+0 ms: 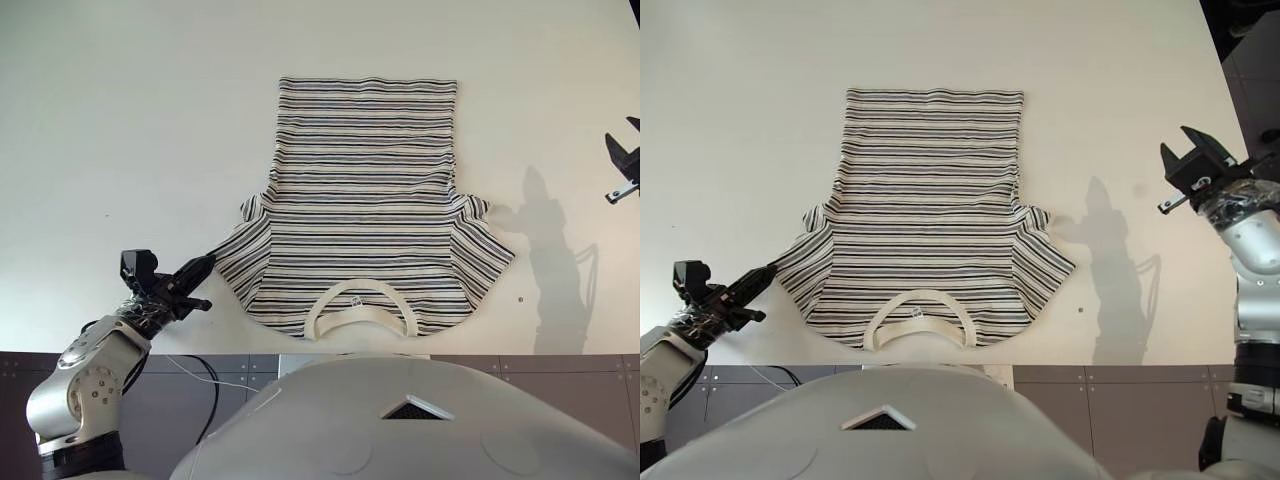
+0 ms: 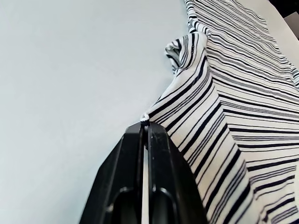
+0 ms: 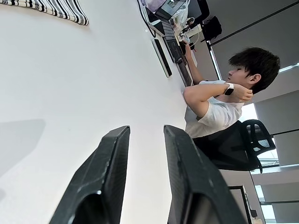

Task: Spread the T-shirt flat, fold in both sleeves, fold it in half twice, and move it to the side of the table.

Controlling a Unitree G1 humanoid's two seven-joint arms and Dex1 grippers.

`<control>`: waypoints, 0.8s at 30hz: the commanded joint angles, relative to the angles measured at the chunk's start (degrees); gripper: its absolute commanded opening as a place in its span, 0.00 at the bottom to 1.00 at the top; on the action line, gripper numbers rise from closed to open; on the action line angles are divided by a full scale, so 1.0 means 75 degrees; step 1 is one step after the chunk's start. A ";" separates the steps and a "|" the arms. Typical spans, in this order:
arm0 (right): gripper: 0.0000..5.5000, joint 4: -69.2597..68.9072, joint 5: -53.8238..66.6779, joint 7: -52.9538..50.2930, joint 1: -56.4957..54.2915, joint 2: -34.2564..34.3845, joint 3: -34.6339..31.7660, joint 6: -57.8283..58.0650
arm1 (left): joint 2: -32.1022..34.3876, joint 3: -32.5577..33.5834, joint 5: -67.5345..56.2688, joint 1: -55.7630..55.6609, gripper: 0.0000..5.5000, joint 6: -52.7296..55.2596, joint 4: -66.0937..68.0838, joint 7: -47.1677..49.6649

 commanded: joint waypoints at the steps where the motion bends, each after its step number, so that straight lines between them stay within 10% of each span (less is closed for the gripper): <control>1: 0.24 -0.0113 -0.0105 0.0034 0.0011 0.0064 0.0015 0.0077 | 0.0128 -0.0115 0.0214 0.0069 0.02 -0.0647 -0.0787 -0.0524; 17: 0.24 0.0000 -0.0402 0.0082 -0.0466 0.0359 0.0505 0.0121 | 0.1473 -0.3652 0.3792 -0.1149 0.02 -0.2678 -0.1686 -0.1804; 24: 0.24 0.0104 -0.0401 0.0177 -0.0696 0.0346 0.0696 0.0109 | 0.1749 -0.4569 0.4990 -0.1691 0.19 -0.3336 -0.1122 -0.1829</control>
